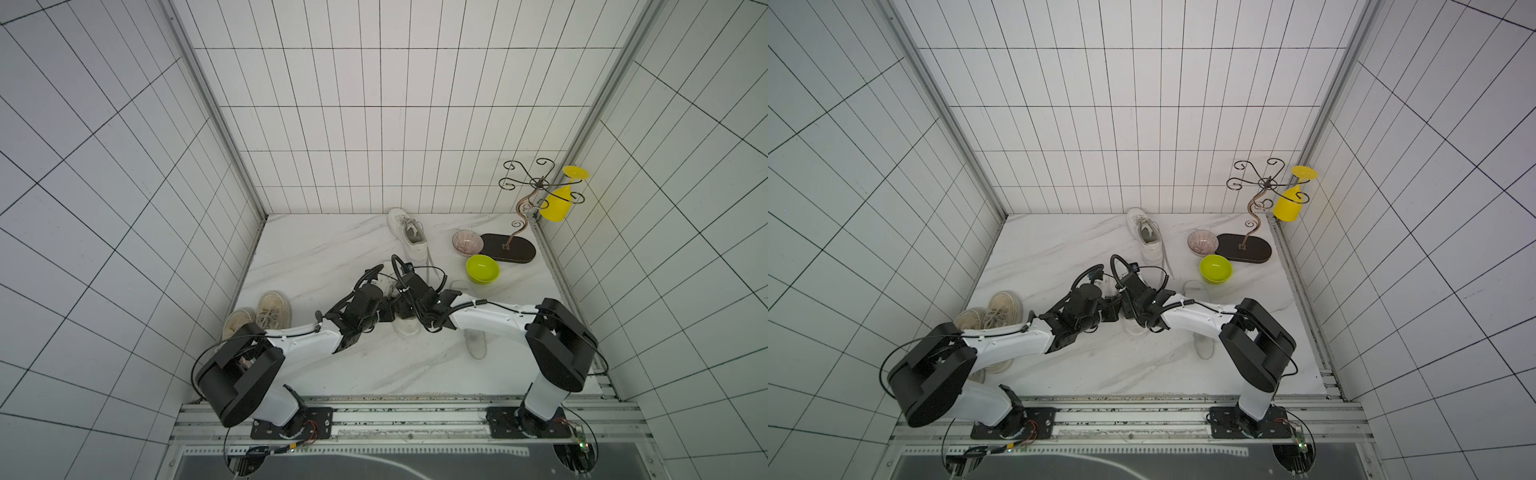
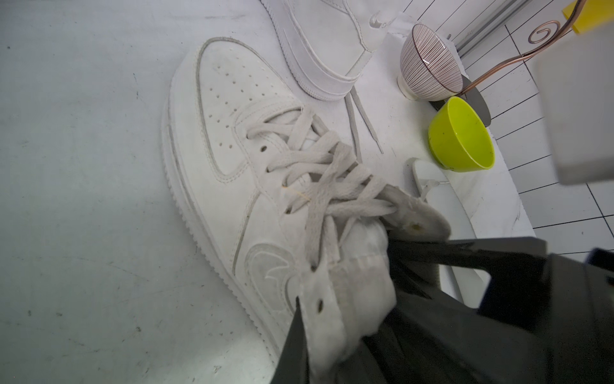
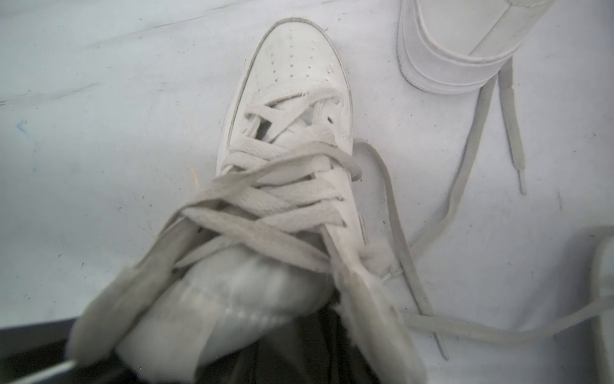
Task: Remove the insole from the shoe
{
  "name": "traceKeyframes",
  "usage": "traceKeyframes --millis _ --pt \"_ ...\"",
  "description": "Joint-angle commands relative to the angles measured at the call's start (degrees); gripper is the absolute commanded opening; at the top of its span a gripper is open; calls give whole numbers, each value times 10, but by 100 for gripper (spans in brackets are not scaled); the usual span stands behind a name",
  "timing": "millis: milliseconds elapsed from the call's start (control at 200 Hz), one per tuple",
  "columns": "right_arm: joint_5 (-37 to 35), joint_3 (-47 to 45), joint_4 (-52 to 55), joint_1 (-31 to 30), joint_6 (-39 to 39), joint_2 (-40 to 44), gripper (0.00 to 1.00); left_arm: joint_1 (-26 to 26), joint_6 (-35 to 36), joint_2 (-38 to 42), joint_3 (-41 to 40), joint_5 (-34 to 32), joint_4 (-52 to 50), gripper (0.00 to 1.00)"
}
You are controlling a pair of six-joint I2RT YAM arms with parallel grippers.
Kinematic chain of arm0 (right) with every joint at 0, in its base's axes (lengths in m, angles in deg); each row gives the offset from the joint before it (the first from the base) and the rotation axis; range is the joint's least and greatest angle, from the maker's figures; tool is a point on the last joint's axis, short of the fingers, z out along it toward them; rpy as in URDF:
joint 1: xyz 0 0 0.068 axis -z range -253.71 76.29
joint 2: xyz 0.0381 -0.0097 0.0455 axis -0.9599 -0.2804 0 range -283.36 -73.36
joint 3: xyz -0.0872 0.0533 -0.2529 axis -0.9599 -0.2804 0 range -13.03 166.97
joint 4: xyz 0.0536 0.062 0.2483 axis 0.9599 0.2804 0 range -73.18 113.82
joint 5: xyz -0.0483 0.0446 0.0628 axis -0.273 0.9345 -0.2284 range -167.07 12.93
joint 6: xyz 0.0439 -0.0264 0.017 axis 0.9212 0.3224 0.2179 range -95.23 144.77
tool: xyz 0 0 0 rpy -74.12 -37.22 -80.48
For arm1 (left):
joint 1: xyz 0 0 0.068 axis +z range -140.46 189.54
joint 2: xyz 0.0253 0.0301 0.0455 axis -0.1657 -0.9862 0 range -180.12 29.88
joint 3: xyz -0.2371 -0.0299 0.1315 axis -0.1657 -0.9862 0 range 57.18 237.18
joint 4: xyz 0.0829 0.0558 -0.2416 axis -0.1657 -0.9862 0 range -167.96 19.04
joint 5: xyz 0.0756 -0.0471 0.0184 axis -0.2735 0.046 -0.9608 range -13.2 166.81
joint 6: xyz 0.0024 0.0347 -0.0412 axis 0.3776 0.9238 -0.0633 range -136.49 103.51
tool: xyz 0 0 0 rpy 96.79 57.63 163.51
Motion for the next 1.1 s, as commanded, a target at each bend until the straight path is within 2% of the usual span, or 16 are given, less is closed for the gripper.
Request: traceKeyframes --millis 0,295,425,505,650,745,840,1094 --pt "-81 23 120 61 -18 -80 43 -3 5 33 -11 22 17 0" --pt "-55 69 143 70 -38 -160 45 -12 3 49 -23 28 37 0" --pt "-30 77 142 69 -38 -180 39 -12 -3 60 -32 17 38 0" --pt "-14 73 134 69 -38 -176 32 -11 -5 67 -37 5 35 0" --pt "45 38 83 69 -36 -124 13 -8 -7 72 -38 -14 18 0" --pt "67 17 45 70 -27 -76 9 -4 -9 73 -38 -29 4 0" --pt "93 -5 12 70 -22 -29 0 1 -19 84 -44 -67 -19 0" --pt "176 -76 -104 63 -14 68 0 20 -16 79 -46 -79 -46 0"
